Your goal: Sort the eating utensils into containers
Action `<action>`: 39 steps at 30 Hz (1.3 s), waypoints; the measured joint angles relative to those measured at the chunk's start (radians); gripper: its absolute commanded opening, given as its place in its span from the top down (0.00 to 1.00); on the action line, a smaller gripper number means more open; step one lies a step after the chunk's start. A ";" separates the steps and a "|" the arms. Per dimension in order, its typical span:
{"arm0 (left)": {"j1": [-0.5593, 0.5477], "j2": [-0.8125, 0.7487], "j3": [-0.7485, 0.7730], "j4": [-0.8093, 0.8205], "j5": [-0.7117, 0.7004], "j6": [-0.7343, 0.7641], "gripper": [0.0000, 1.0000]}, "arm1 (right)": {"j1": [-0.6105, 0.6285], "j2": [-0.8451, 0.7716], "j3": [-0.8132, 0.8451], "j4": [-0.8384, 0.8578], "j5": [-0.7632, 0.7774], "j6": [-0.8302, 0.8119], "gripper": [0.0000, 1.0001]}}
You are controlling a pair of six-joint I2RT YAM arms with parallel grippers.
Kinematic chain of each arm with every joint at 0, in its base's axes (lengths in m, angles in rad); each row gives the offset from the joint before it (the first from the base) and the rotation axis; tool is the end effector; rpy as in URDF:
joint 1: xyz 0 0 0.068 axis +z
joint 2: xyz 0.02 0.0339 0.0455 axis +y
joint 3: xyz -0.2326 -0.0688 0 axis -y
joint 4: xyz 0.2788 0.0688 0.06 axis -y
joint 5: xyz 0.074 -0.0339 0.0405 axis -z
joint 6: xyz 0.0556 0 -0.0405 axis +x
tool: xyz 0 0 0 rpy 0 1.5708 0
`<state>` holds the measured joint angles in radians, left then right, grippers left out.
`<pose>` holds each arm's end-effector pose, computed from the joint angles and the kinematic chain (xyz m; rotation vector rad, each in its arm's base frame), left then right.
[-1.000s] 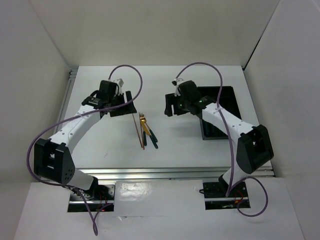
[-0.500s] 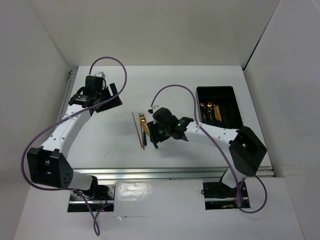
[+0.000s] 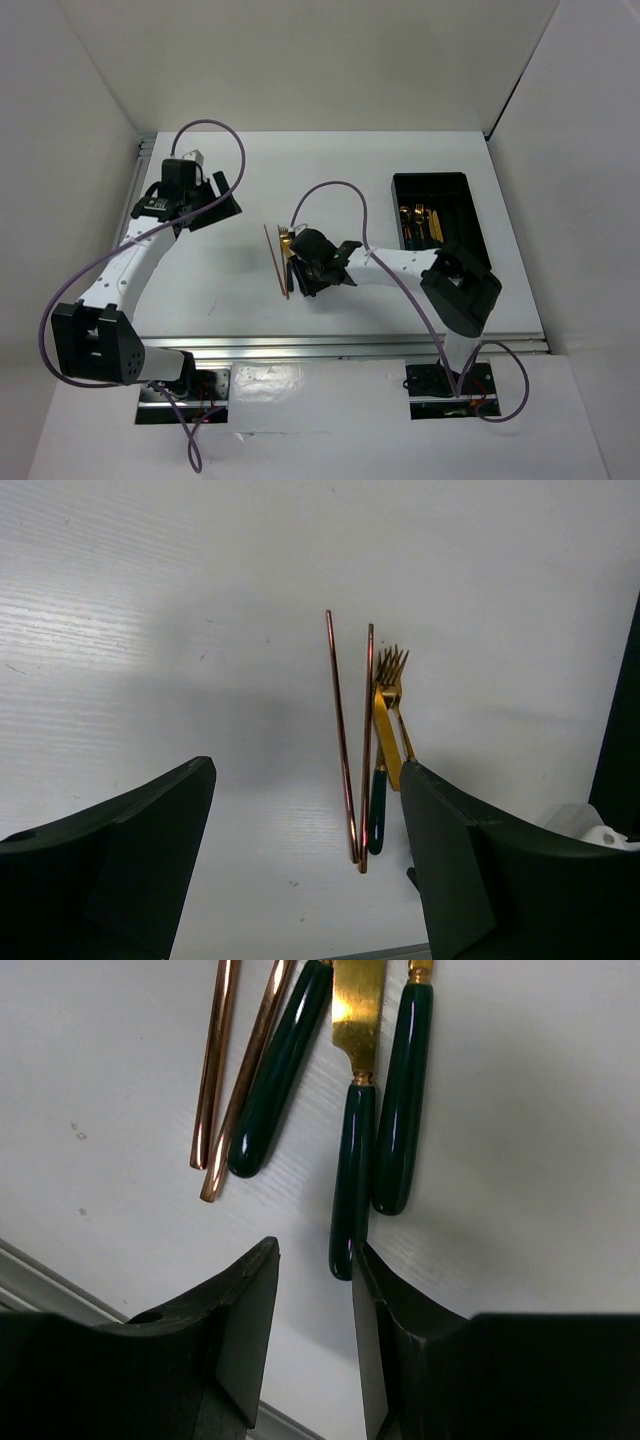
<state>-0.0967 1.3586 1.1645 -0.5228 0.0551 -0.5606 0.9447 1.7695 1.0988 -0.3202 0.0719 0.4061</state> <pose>0.3518 -0.0372 0.2609 -0.5049 2.2640 -0.4011 0.2333 0.3158 0.1069 -0.6686 2.5280 0.4143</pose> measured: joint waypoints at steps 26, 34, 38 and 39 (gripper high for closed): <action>0.000 -0.031 0.000 0.019 0.022 0.004 0.11 | 0.000 0.118 0.073 0.017 0.082 -0.029 0.82; 0.000 -0.031 0.000 0.019 0.022 0.005 0.11 | -0.018 0.127 0.080 0.044 0.063 -0.027 0.97; 0.004 -0.030 0.000 0.020 0.023 0.007 0.11 | -0.027 0.117 0.080 0.027 0.071 -0.023 0.97; 0.005 -0.028 0.000 0.020 0.023 0.007 0.11 | -0.031 0.109 0.079 0.013 0.074 -0.024 0.97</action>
<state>-0.0917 1.3304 1.1645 -0.5030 0.0776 -0.5537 0.9142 1.8786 1.1782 -0.3069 0.1455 0.3820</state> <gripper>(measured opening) 0.889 0.248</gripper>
